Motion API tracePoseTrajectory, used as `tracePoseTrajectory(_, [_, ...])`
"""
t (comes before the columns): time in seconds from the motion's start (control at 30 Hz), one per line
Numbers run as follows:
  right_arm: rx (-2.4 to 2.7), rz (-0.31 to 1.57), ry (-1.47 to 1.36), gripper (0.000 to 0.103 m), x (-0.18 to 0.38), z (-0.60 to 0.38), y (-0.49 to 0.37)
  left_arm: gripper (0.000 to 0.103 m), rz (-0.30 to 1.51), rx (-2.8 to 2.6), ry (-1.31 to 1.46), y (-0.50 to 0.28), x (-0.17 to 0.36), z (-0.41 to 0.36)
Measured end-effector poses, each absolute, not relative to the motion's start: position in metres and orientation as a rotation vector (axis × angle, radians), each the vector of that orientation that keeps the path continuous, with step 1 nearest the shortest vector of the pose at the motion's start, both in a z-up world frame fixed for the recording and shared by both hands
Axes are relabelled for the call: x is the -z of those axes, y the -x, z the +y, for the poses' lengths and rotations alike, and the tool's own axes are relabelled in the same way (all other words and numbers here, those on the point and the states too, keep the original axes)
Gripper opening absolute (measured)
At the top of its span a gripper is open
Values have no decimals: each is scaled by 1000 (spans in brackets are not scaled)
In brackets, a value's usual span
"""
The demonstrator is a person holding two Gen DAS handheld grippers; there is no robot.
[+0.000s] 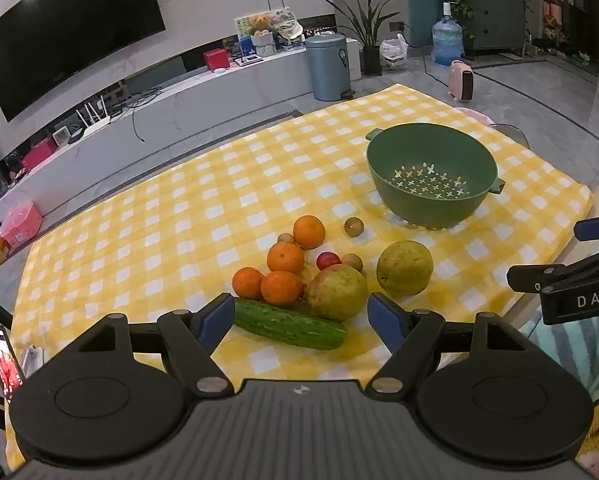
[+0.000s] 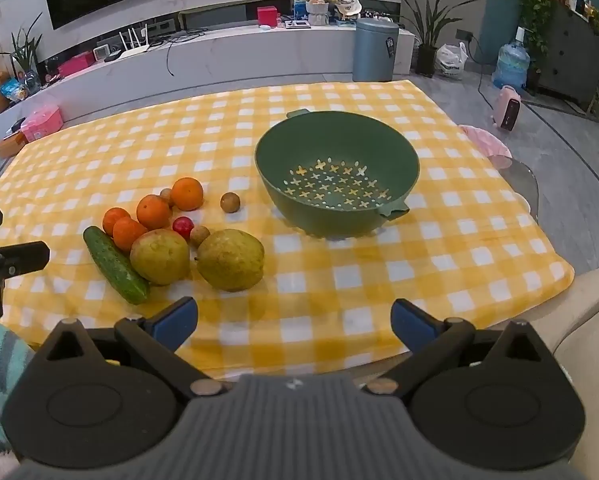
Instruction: Organize fruits
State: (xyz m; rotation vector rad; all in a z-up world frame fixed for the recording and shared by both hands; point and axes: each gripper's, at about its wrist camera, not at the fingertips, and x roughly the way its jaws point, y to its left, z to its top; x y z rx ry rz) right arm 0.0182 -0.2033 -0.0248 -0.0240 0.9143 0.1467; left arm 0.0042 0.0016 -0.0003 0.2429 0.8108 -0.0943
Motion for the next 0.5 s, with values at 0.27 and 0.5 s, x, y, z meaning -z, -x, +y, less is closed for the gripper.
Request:
tracePoseTrajectory(0.27, [-140, 920, 15, 99, 29, -207, -21, 89, 837, 103, -243, -8, 5, 3])
tracePoseTrajectory(0.5, [-143, 926, 7, 99, 30, -208, -24, 89, 851, 108, -239, -9, 7, 4])
